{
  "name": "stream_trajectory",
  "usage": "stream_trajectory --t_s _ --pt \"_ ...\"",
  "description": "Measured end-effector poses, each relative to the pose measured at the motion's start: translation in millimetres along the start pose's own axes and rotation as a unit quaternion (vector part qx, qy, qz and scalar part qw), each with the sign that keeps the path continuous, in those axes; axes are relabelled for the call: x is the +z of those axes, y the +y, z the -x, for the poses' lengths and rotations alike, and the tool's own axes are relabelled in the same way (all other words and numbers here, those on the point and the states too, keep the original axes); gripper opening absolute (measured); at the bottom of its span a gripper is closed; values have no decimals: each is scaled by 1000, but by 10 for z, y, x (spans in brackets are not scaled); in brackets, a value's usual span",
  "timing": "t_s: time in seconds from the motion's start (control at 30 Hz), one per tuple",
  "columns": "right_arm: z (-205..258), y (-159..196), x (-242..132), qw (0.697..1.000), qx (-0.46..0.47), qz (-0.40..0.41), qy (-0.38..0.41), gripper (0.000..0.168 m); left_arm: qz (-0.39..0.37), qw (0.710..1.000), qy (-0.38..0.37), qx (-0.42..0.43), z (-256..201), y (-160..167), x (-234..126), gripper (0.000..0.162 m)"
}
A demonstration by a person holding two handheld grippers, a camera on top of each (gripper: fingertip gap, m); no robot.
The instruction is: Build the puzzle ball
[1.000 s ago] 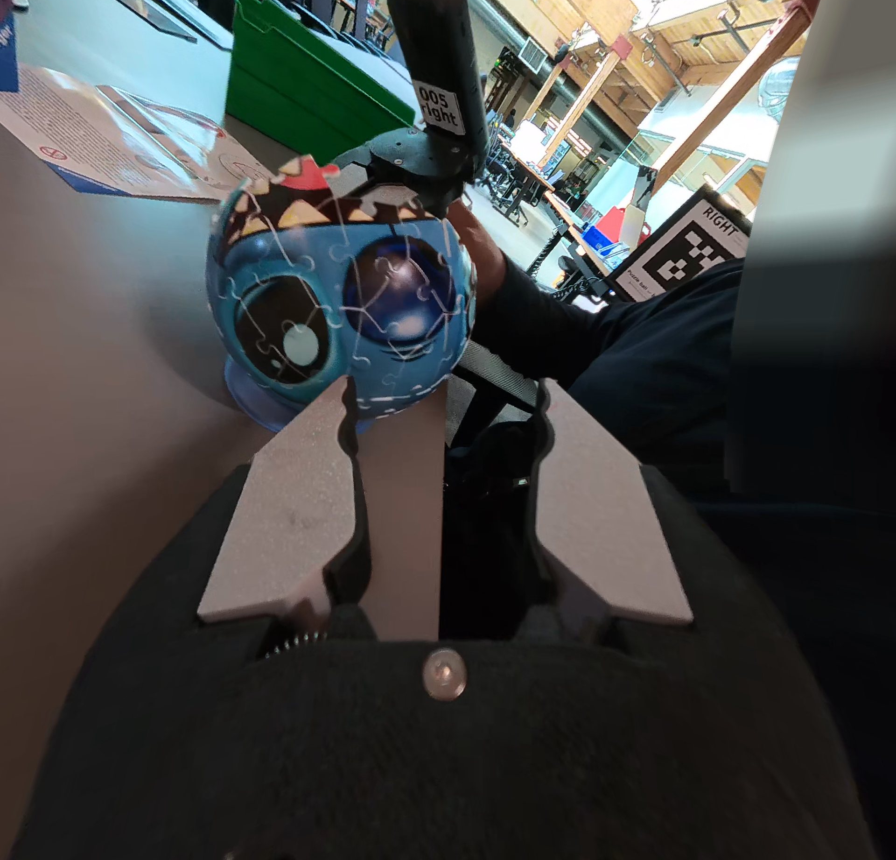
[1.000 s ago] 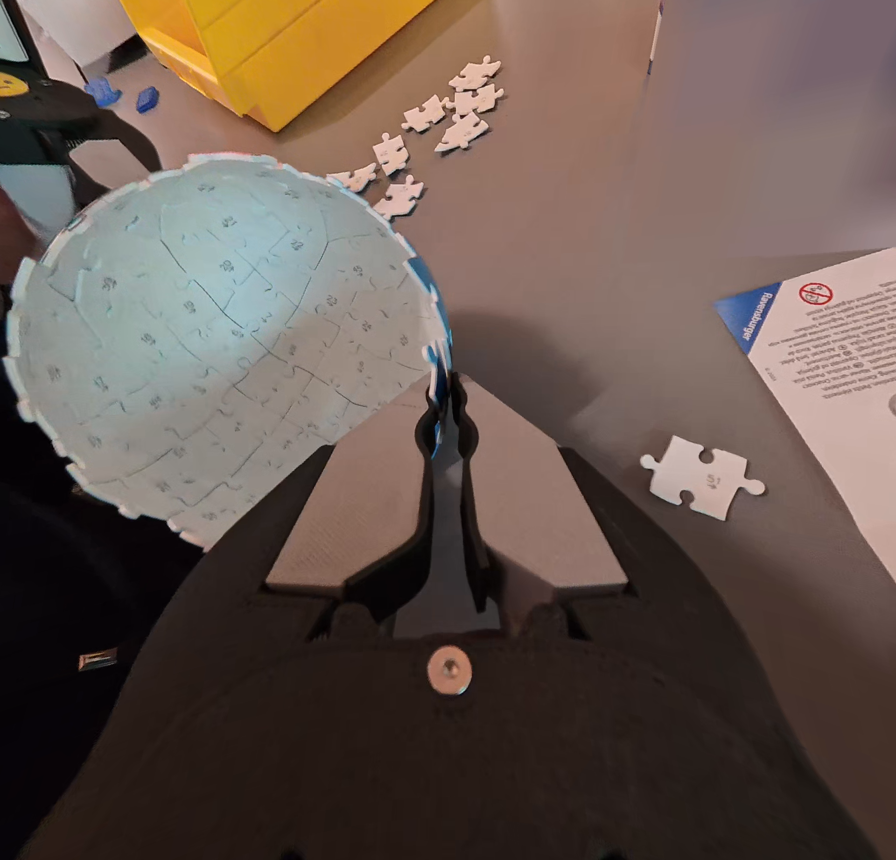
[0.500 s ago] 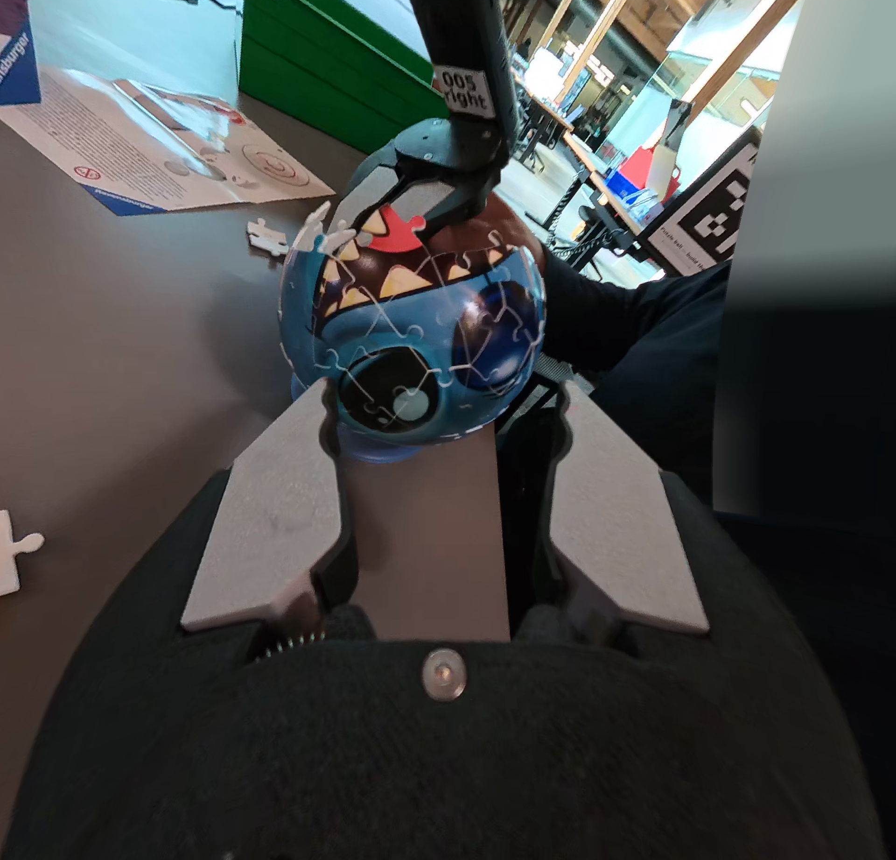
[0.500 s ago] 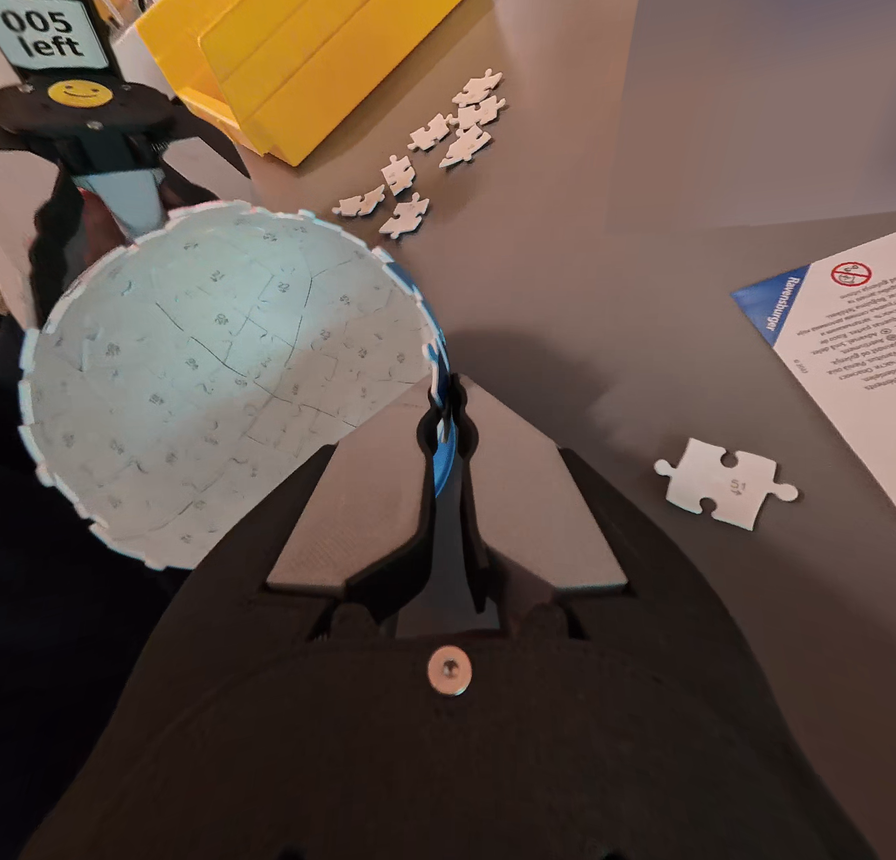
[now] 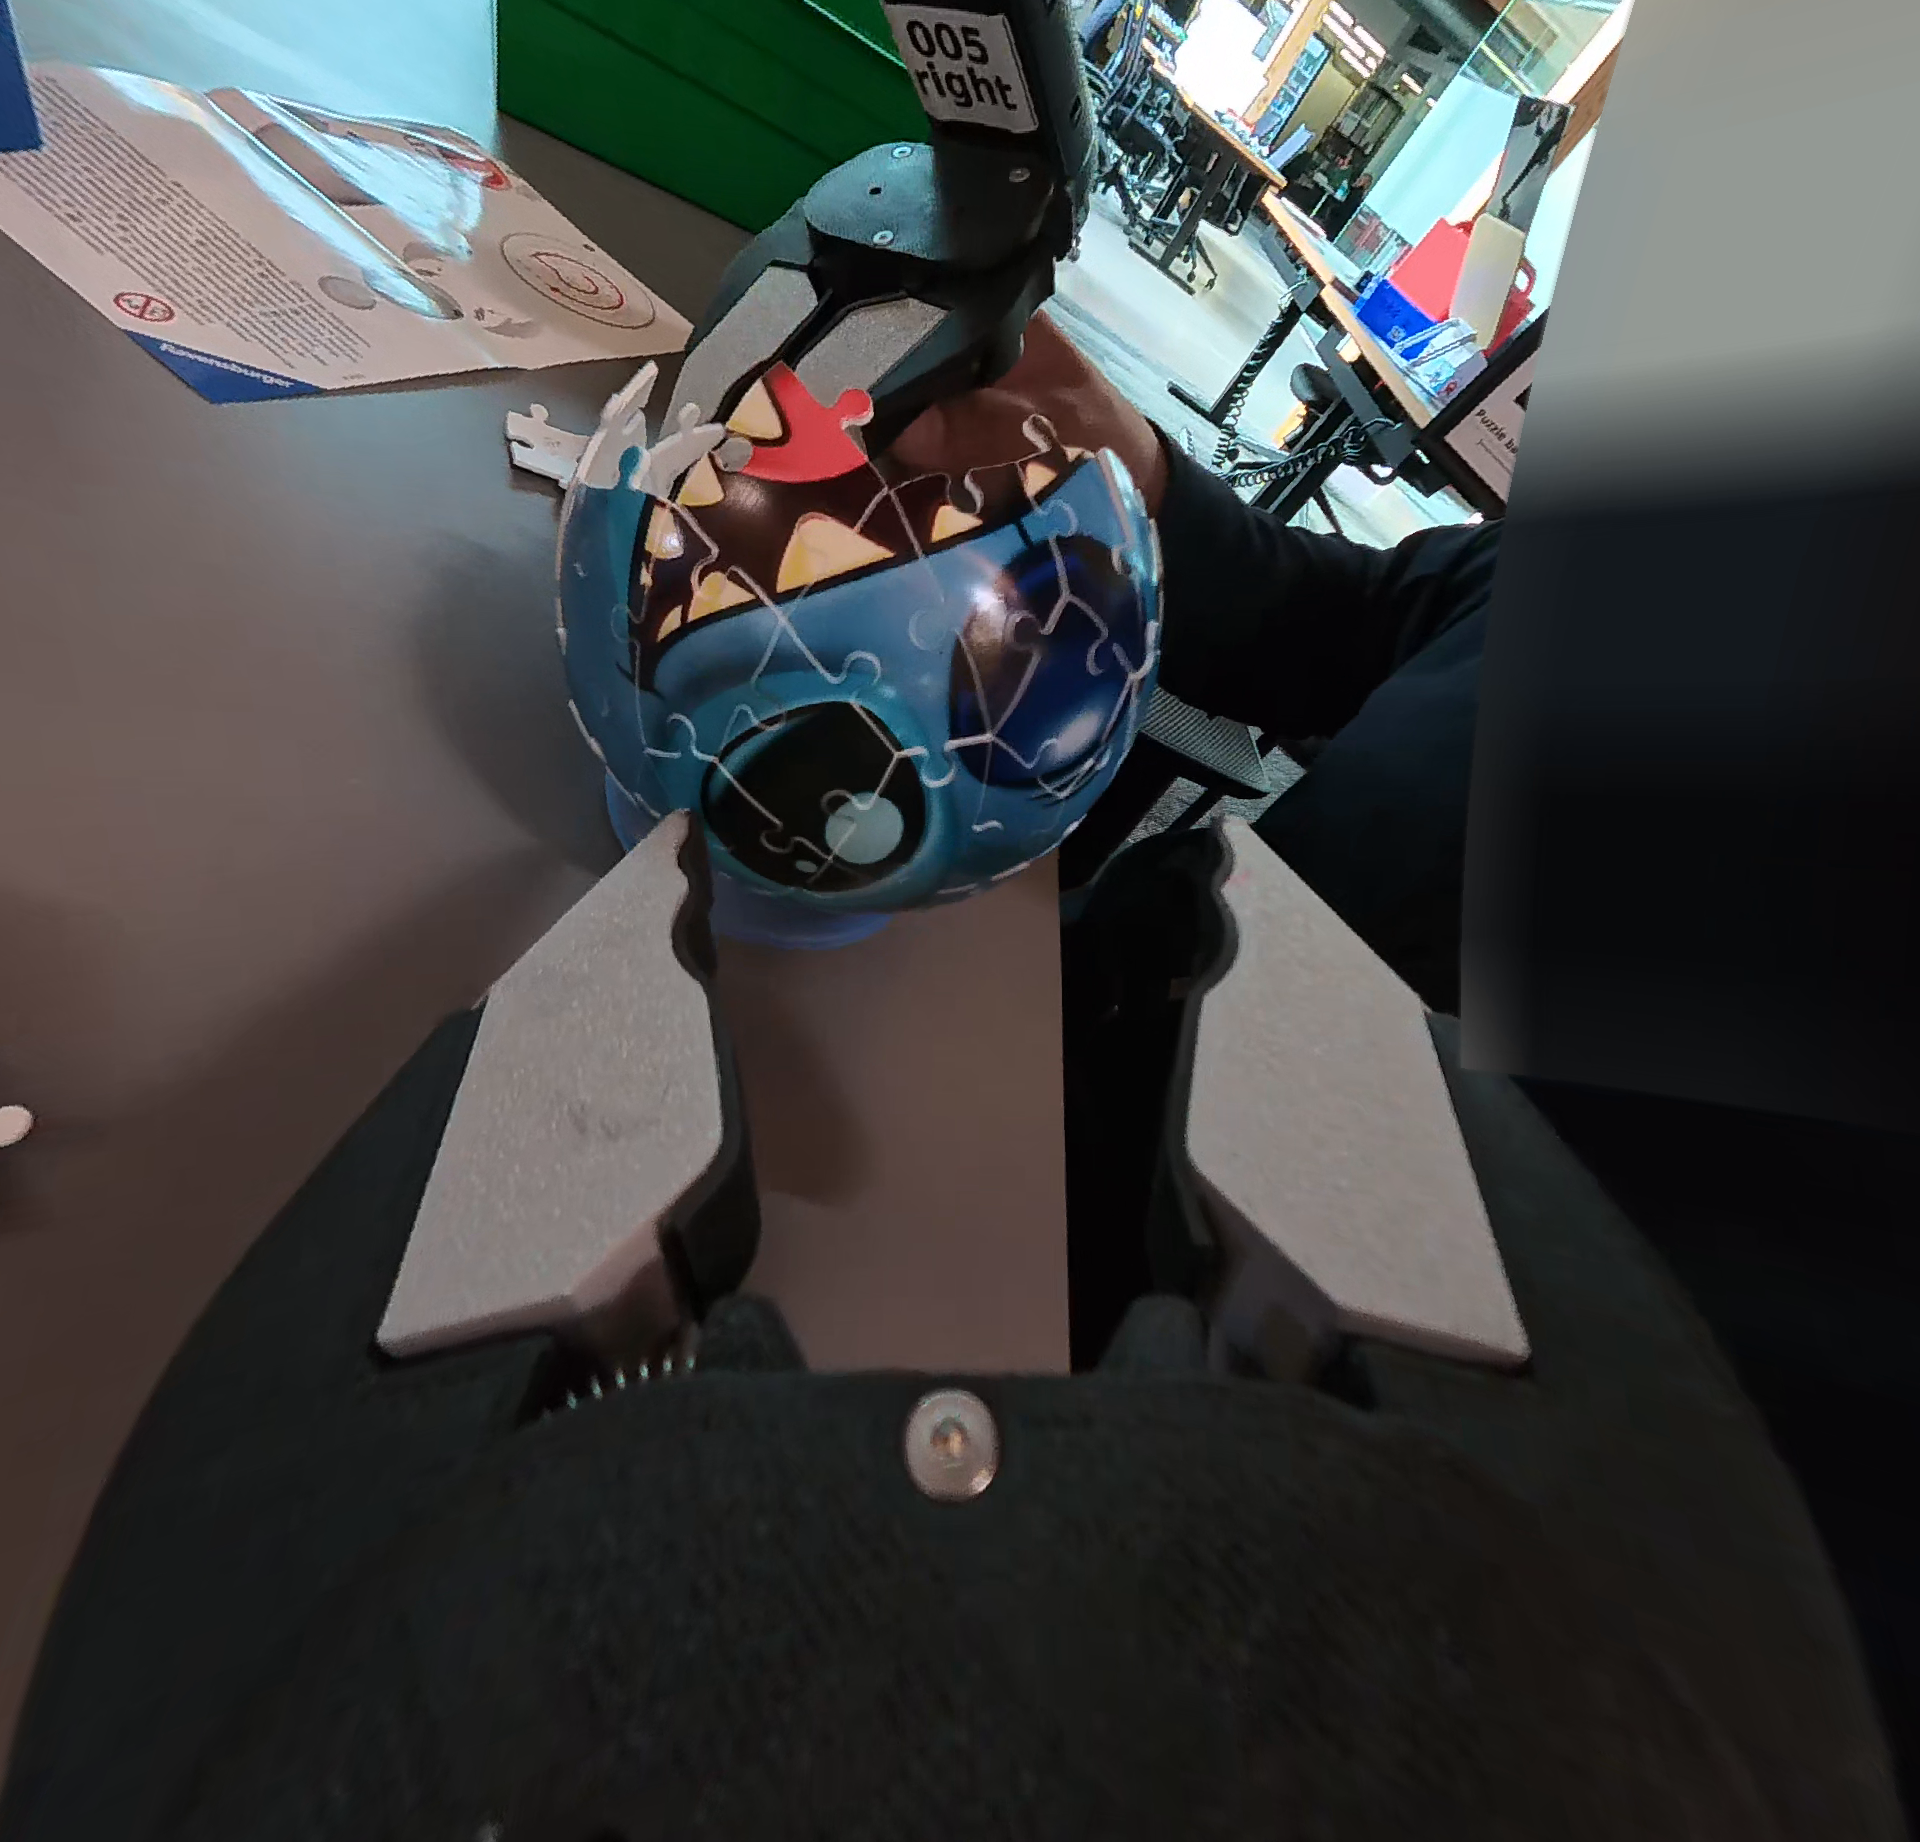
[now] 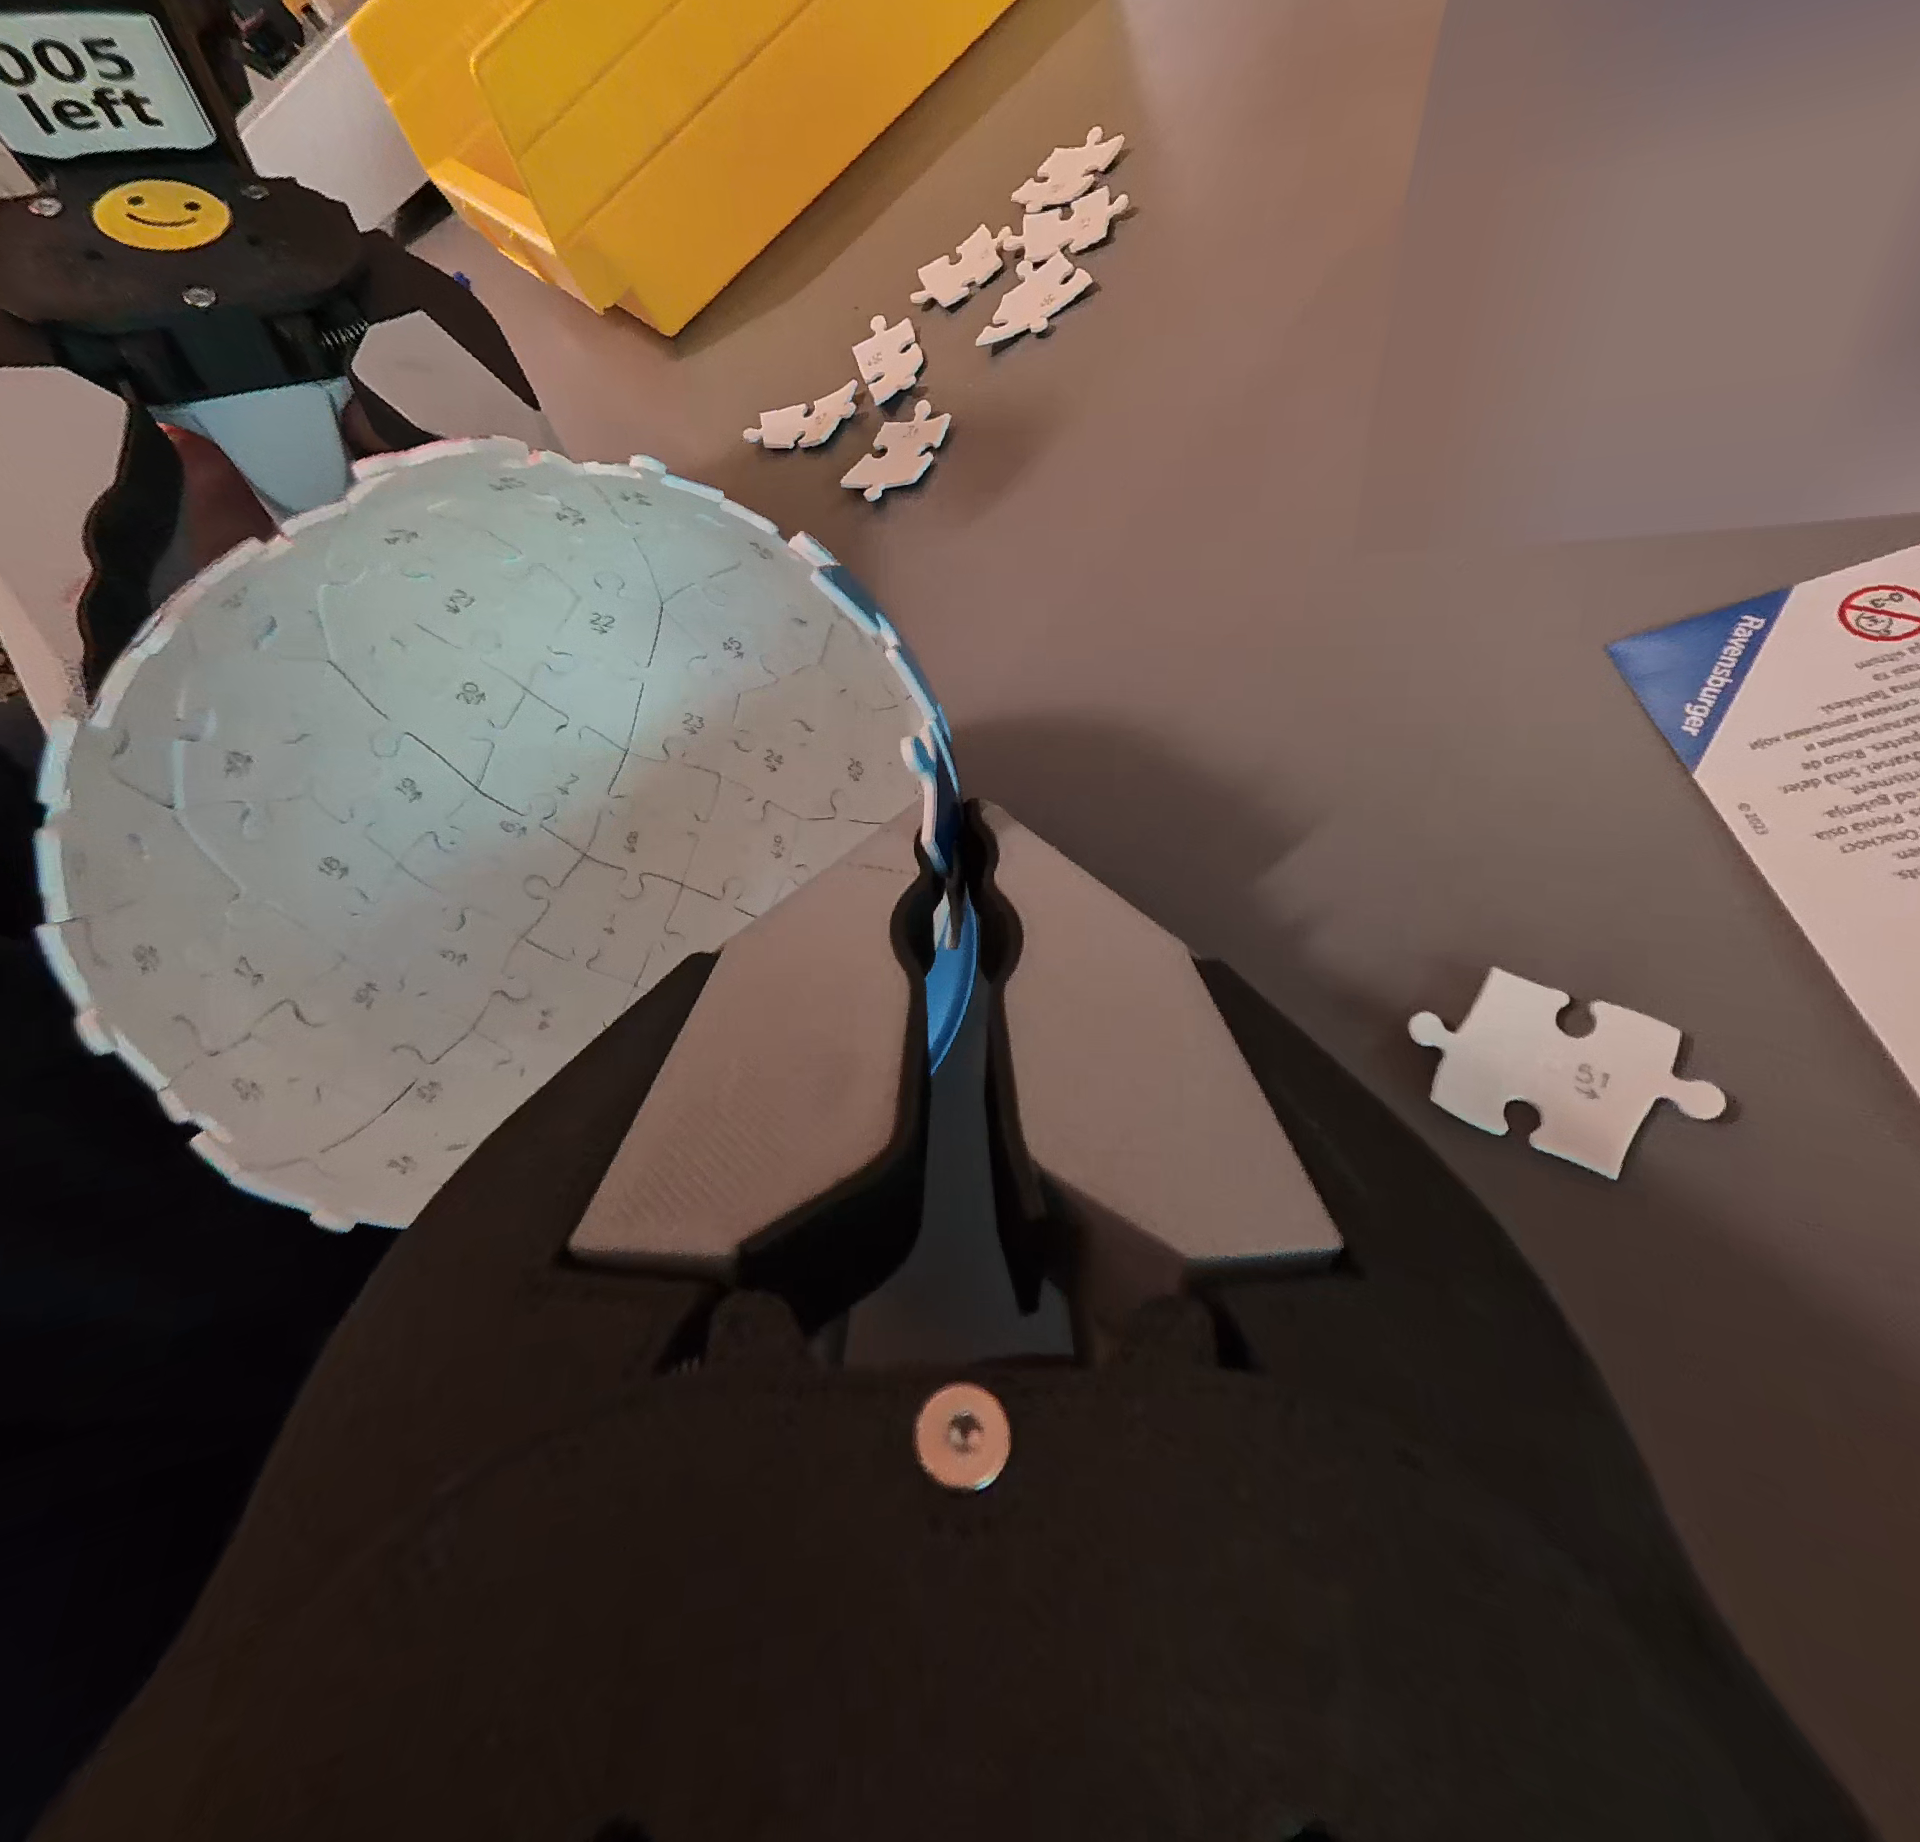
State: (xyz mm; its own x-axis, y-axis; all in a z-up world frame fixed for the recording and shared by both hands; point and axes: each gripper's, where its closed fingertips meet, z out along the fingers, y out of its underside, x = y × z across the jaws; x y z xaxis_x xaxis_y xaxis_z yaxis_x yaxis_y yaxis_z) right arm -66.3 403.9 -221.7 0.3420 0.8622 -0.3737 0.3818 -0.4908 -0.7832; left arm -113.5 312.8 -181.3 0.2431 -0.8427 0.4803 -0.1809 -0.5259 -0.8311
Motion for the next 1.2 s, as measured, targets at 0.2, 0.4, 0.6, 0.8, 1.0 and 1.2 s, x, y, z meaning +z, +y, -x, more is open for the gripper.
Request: stream_trajectory --t_s 0.2,0.4,0.6,0.8,1.0,1.2 --pt "29 -12 -85 1000 -14 -8 0 18 -15 1000 -1 -2 -42 -7 -31 87" --pt "-13 10 -178 999 -39 2 32 16 -20 1000 5 -6 -68 20 -30 87" --pt "-52 -56 -215 997 -62 10 55 13 -16 1000 10 -4 -110 46 2 88" --pt "-49 -67 -161 997 -61 12 44 0 -14 1000 20 -4 -158 67 19 86" --pt "-45 -63 -118 998 -60 19 27 0 -13 1000 22 -5 -170 76 22 85" --pt "-31 -64 -86 997 -64 31 8 0 -15 1000 24 -9 -174 91 24 83"
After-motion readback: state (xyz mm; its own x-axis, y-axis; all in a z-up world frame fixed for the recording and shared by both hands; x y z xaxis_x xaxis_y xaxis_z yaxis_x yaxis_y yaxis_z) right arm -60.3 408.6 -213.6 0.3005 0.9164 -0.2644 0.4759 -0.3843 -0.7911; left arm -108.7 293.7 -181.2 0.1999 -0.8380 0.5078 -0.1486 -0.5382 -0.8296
